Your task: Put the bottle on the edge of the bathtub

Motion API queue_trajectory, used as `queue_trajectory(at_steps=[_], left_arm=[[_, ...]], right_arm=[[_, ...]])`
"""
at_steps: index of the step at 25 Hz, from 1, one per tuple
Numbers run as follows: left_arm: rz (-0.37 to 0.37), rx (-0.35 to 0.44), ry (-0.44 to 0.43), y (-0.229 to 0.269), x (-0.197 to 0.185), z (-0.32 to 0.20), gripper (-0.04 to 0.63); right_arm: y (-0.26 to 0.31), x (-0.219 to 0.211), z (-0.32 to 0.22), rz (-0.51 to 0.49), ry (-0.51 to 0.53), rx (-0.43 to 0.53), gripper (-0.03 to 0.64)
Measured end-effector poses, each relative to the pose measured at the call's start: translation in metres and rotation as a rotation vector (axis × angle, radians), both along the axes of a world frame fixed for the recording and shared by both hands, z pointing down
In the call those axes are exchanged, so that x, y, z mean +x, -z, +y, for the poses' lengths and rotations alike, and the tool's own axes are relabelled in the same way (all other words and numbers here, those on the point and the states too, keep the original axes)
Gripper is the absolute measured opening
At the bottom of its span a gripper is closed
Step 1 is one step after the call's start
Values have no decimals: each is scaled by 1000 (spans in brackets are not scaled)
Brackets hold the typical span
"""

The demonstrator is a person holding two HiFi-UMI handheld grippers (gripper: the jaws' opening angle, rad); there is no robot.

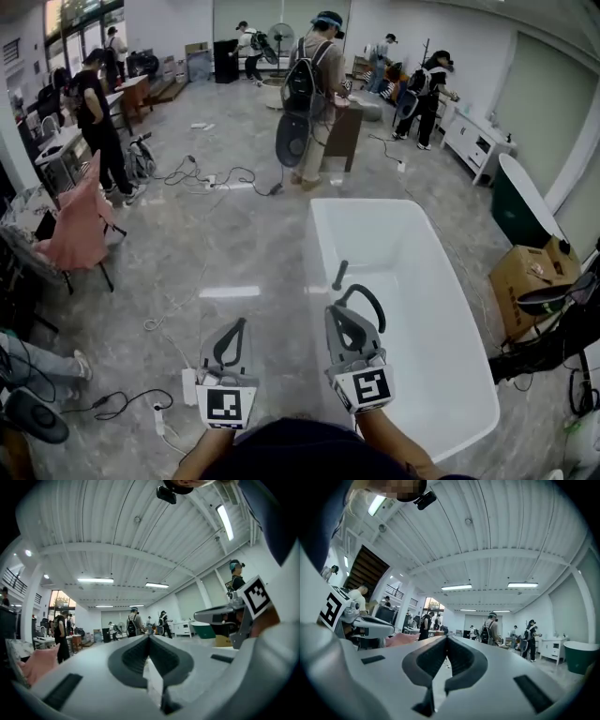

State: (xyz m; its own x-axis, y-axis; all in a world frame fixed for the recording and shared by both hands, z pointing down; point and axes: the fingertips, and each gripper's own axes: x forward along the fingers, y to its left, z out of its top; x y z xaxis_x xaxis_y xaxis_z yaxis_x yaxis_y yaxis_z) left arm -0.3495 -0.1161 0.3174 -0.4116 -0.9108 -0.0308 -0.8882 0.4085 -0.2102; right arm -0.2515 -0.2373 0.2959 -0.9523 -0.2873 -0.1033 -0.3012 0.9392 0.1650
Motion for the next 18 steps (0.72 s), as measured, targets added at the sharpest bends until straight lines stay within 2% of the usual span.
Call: queue_trajectory(at_steps=[3,6,8,14,18], left_arm=[[22,16,78,6,-18,35,2],[-18,19,136,14,-36,60,2],[-1,31,160,19,-42,70,2],[28,34,172,22,-45,91,2],[15,38,161,18,-44,100,2]], right_arm=[[9,-20,27,-16,53,9,17],[19,-36,43,-39,94,18,17],[25,-42,48,-63,98,25,17],[29,-49,70,-79,85,21,17],[23,-43,83,-73,80,28,17]])
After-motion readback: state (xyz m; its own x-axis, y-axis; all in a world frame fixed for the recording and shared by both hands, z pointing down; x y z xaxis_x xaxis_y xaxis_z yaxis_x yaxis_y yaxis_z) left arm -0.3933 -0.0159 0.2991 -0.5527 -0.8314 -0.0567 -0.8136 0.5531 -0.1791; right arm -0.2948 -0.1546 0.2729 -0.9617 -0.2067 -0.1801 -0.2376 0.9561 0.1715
